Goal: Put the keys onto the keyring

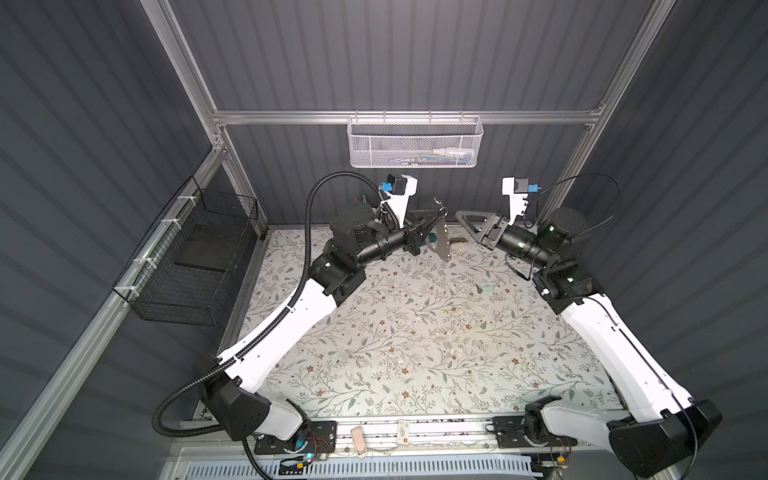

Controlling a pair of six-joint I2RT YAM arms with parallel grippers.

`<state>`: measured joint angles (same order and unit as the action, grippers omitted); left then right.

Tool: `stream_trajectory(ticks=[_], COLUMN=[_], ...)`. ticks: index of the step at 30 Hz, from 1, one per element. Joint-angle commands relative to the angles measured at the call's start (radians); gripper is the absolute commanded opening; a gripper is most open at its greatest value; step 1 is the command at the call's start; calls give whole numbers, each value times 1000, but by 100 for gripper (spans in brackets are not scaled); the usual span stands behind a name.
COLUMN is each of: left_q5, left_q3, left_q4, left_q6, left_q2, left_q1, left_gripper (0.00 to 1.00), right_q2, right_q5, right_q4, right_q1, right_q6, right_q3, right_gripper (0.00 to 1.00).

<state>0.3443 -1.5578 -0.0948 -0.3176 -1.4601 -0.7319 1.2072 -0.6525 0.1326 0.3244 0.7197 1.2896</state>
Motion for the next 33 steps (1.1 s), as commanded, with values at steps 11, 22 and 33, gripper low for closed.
stream_trajectory(ticks=[11,22,33], left_q5=[-7,13,36], left_q3=[25,48,51], left_q4=[-101,-188,-196], left_q6=[-54,-157,-187], left_q2=[27,12,3], left_q1=[0,0,1], left_gripper=[0,0,0], right_q2=[2,35,54], right_q5=[-9,-44,-58], right_q4=[84,163,212], right_q1=[18,29,36], right_q6=[47,92,122], right_q3=[-16,-18,-15], right_gripper=[30,25,23])
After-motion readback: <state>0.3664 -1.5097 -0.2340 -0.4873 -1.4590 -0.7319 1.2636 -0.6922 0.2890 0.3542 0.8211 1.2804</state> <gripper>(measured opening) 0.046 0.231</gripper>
